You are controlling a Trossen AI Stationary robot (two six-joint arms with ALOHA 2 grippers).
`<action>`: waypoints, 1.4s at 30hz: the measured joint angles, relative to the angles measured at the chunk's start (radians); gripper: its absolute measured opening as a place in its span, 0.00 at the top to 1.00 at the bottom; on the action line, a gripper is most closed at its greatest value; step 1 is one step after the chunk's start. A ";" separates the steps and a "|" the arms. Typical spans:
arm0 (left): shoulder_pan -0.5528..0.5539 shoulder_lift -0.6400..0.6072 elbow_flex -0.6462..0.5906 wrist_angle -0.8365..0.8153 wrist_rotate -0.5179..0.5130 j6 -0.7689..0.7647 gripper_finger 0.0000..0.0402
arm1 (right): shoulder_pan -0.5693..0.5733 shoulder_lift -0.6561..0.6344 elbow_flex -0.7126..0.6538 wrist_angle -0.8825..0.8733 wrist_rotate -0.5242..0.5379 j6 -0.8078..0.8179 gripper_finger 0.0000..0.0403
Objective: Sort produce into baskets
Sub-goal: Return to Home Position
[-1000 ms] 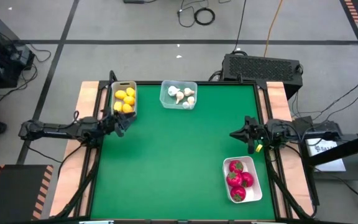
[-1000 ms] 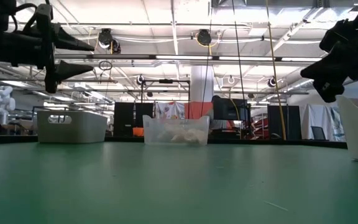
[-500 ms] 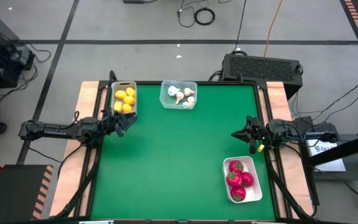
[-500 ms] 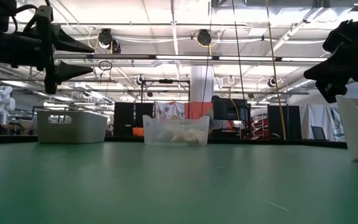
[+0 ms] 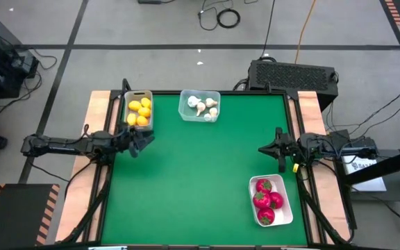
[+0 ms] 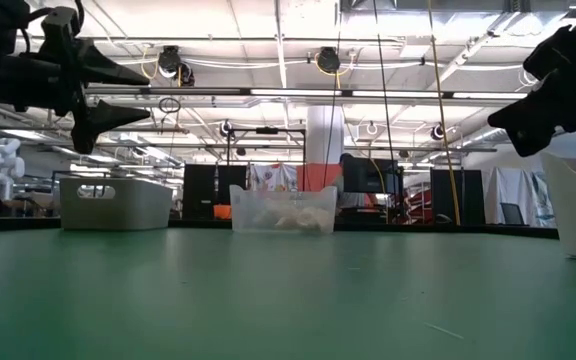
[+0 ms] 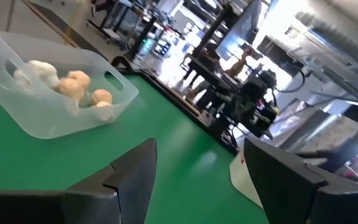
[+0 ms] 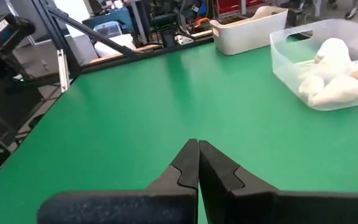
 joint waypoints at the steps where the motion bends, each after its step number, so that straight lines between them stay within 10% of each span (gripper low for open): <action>1: 0.000 0.000 0.000 -0.003 0.010 0.000 0.39 | 0.000 0.000 0.000 0.006 0.012 -0.001 1.00; 13: 0.000 0.000 0.000 -0.008 0.085 0.000 0.39 | 0.000 0.012 -0.103 0.380 0.013 0.007 1.00; 29: -0.001 0.002 -0.001 -0.012 0.091 0.056 0.39 | 0.000 0.126 -0.101 0.365 -0.056 -0.213 1.00; 42: -0.001 0.002 -0.002 -0.059 0.110 0.420 0.39 | 0.000 0.130 -0.101 0.365 -0.057 -0.209 1.00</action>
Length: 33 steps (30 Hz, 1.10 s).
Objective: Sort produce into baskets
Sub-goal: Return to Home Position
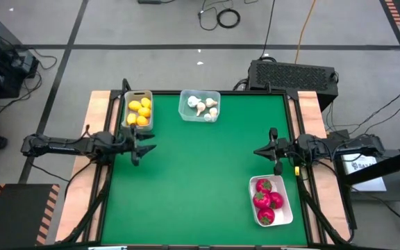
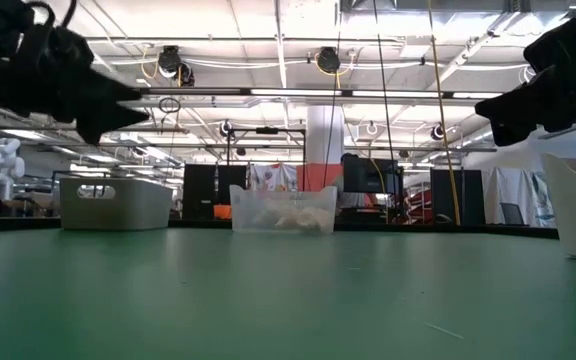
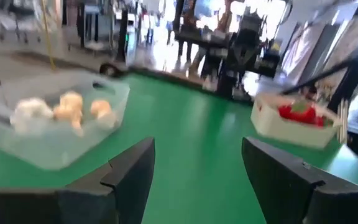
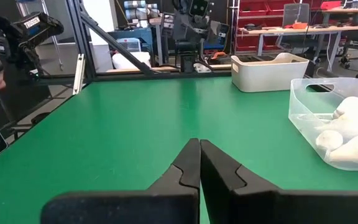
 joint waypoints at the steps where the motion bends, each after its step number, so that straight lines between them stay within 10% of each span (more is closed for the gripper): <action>1: 0.000 0.000 0.000 -0.024 0.007 -0.005 0.39 | 0.000 0.000 0.000 0.000 0.000 0.000 1.00; 33: 0.000 0.020 0.002 -0.130 0.029 -0.008 0.39 | 0.000 0.000 0.000 0.000 -0.002 -0.003 1.00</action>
